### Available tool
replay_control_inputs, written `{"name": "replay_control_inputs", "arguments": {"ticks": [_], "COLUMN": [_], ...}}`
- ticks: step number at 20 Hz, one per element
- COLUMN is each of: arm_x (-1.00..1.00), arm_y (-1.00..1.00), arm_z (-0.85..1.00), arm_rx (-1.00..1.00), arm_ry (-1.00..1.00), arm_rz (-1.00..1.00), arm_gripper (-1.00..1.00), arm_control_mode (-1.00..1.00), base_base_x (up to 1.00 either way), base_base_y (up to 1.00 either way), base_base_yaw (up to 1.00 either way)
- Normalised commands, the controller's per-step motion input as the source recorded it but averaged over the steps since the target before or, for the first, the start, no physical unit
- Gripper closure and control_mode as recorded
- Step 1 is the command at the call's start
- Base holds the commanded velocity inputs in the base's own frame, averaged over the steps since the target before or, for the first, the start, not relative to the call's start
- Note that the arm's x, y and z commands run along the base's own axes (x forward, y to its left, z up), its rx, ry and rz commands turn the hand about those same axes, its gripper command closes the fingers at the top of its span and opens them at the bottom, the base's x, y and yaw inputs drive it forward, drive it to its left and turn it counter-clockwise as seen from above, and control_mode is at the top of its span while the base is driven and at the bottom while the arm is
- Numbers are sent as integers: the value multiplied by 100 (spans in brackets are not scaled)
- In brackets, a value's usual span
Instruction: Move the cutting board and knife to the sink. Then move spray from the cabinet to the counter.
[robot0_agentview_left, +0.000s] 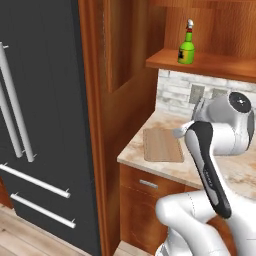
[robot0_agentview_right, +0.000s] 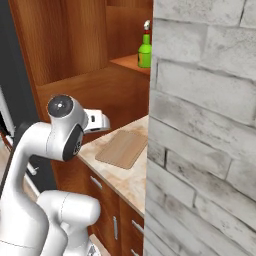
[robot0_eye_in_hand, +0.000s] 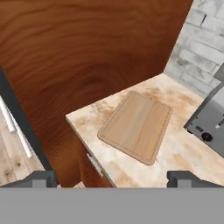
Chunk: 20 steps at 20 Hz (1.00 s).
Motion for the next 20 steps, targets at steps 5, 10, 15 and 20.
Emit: {"name": "replay_control_inputs", "arguments": {"ticks": [5, 10, 15, 20], "arm_x": [85, 83, 78, 74], "arm_y": [0, -4, -2, -5], "arm_z": [-28, -27, -43, -29], "arm_rx": [-2, 0, 0, 0], "arm_ry": [1, 8, 16, 7], "arm_rz": [1, 0, 0, 0], "arm_gripper": [-100, -100, -100, -100], "arm_control_mode": [-100, -100, -100, -100], "base_base_x": [0, 0, 0, 0], "base_base_y": [0, 0, 0, 0], "base_base_yaw": [0, 0, 0, 0]}}
